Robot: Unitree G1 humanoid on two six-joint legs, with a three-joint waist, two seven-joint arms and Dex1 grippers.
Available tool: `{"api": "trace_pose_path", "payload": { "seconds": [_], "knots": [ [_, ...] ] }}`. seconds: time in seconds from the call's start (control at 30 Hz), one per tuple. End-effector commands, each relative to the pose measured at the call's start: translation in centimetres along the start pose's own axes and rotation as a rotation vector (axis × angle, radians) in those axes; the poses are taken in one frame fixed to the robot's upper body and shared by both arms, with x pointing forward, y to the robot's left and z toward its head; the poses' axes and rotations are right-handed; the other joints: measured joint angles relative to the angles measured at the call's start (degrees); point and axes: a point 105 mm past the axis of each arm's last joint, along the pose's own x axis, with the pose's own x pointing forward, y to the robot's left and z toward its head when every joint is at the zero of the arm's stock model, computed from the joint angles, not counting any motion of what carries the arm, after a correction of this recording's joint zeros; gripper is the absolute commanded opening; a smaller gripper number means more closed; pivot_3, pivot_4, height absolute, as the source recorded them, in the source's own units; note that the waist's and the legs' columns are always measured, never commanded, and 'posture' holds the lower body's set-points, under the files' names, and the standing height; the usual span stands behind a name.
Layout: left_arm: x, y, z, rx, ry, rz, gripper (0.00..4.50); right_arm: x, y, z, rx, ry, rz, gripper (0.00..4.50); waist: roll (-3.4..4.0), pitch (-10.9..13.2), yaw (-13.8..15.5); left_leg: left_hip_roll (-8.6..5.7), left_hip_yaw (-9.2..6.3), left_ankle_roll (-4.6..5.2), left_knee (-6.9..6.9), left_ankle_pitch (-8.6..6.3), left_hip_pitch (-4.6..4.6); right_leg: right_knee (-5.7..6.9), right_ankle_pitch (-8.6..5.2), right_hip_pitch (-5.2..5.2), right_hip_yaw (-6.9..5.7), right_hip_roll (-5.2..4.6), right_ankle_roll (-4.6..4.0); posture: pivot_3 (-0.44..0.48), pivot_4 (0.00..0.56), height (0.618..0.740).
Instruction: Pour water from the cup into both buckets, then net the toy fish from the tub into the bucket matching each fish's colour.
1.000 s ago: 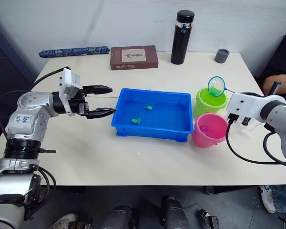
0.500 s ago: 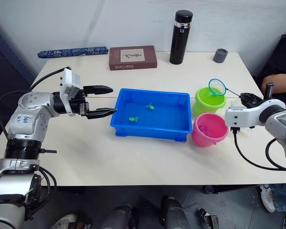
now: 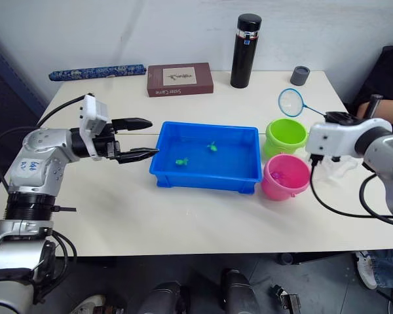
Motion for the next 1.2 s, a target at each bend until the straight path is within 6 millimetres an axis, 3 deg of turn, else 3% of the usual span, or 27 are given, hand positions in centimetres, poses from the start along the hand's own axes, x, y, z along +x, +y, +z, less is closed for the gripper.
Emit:
{"api": "trace_pose_path", "payload": {
  "seconds": [0.03,0.17,0.37,0.53,0.9,1.2],
  "knots": [
    [-1.7,0.2,1.0,0.028,-0.015,0.047,4.44,-0.8,-0.2,1.9,0.295,-0.082,0.14,0.0,0.0,0.0,0.1,0.0,0.0,0.0,0.01,0.0,0.0,-0.01,0.0,0.01,0.0,-0.02,0.0,0.0,0.15,0.74],
    [-2.5,-0.3,0.6,0.013,0.009,0.069,4.44,-1.0,2.0,4.0,0.676,-0.124,0.408,0.0,0.0,0.0,0.3,-0.02,-0.08,0.04,0.05,-0.01,0.0,-0.01,0.0,0.05,0.01,-0.12,0.0,0.0,0.15,0.74],
    [-2.6,-1.3,0.3,-0.001,0.019,0.086,4.44,-0.9,4.7,6.3,1.0,-0.064,0.689,0.0,0.0,0.0,0.2,-0.03,-0.18,0.09,0.03,-0.05,-0.06,-0.06,-0.01,0.03,-0.01,-0.22,-0.02,0.0,0.15,0.74],
    [-2.7,-1.7,0.3,-0.003,0.027,0.094,4.44,-0.1,6.1,7.8,1.188,0.037,0.814,0.0,0.0,0.0,0.1,-0.03,-0.18,0.08,0.0,-0.06,-0.06,-0.04,-0.02,-0.01,-0.01,-0.22,-0.05,0.0,0.15,0.74],
    [-2.0,-1.9,-0.3,0.017,0.062,0.069,4.44,2.9,7.5,8.1,1.273,0.186,0.807,0.0,0.0,0.0,0.1,-0.08,-0.17,0.06,-0.03,-0.06,-0.12,-0.05,-0.03,-0.08,-0.02,-0.23,-0.07,0.0,0.15,0.74],
    [-2.0,-1.9,0.2,0.028,0.055,0.073,4.44,5.8,8.7,8.2,1.348,0.263,0.663,0.0,0.0,0.0,-0.1,-0.08,-0.14,0.06,-0.04,-0.06,-0.16,-0.01,-0.03,-0.14,-0.03,-0.2,-0.07,0.0,0.15,0.74]
  ]
}}
